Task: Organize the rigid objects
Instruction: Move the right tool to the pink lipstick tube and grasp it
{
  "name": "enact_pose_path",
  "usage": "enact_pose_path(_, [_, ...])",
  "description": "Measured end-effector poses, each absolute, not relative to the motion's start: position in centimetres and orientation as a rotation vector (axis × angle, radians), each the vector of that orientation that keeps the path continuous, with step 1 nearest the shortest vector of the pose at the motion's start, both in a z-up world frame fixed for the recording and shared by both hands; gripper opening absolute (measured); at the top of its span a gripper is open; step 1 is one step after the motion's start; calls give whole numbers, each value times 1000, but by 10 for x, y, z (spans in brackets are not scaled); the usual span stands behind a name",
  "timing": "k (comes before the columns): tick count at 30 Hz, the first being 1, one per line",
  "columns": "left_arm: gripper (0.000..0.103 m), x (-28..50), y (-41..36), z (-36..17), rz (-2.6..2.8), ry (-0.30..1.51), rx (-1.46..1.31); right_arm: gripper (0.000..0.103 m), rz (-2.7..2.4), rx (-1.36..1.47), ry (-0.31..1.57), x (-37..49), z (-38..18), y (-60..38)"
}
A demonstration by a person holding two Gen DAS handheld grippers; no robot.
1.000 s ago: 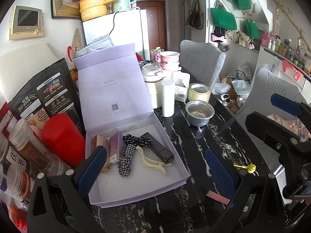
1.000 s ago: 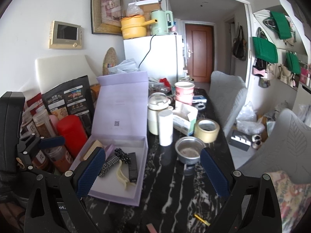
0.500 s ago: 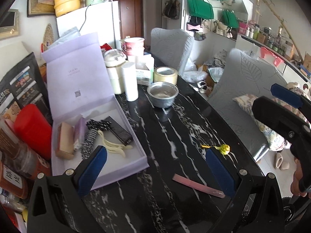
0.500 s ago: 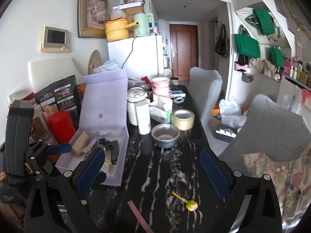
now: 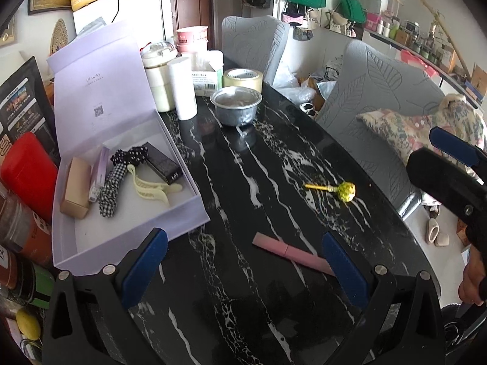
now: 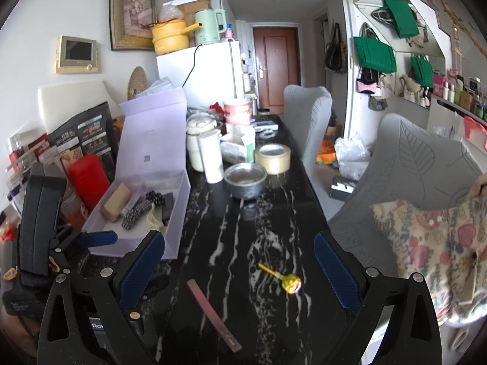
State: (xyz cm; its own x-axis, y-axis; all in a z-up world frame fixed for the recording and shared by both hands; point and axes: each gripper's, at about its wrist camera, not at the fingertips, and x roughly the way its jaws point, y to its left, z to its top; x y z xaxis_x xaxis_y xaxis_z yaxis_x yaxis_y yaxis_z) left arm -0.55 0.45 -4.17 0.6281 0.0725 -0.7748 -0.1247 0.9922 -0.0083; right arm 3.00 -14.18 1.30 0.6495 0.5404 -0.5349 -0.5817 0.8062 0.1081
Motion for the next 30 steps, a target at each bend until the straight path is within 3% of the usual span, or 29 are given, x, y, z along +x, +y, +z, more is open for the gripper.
enact_pose_path(16, [103, -21, 12, -99, 101, 1019, -91, 98, 678, -158, 750, 28, -71, -138])
enact_pose_path(22, [103, -21, 26, -105, 116, 1045, -113, 89, 712, -196, 817, 32, -97, -127])
enact_pose_path(30, [103, -13, 29, -106, 123, 1049, -84, 67, 784, -235, 903, 34, -126, -103])
